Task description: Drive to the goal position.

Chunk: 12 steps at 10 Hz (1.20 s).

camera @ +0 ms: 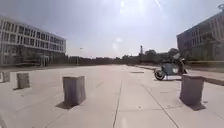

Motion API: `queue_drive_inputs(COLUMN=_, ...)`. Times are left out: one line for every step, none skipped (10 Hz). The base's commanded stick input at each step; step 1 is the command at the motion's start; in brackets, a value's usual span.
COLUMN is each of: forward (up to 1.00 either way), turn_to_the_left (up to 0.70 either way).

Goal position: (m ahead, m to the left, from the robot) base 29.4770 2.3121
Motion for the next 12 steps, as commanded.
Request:
queue_drive_inputs(forward=0.70, turn_to_the_left=0.00)
queue_drive_inputs(forward=0.70, turn_to_the_left=0.00)
queue_drive_inputs(forward=0.70, turn_to_the_left=0.00)
queue_drive_inputs(forward=0.70, turn_to_the_left=0.00)
queue_drive_inputs(forward=0.70, turn_to_the_left=0.00)
queue_drive_inputs(forward=0.70, turn_to_the_left=0.00)
queue_drive_inputs(forward=0.70, turn_to_the_left=0.00)
queue_drive_inputs(forward=0.70, turn_to_the_left=0.00)
queue_drive_inputs(forward=0.70, turn_to_the_left=0.00)
queue_drive_inputs(forward=0.70, turn_to_the_left=0.00)
queue_drive_inputs(forward=0.70, turn_to_the_left=0.00)
queue_drive_inputs(forward=0.70, turn_to_the_left=0.00)
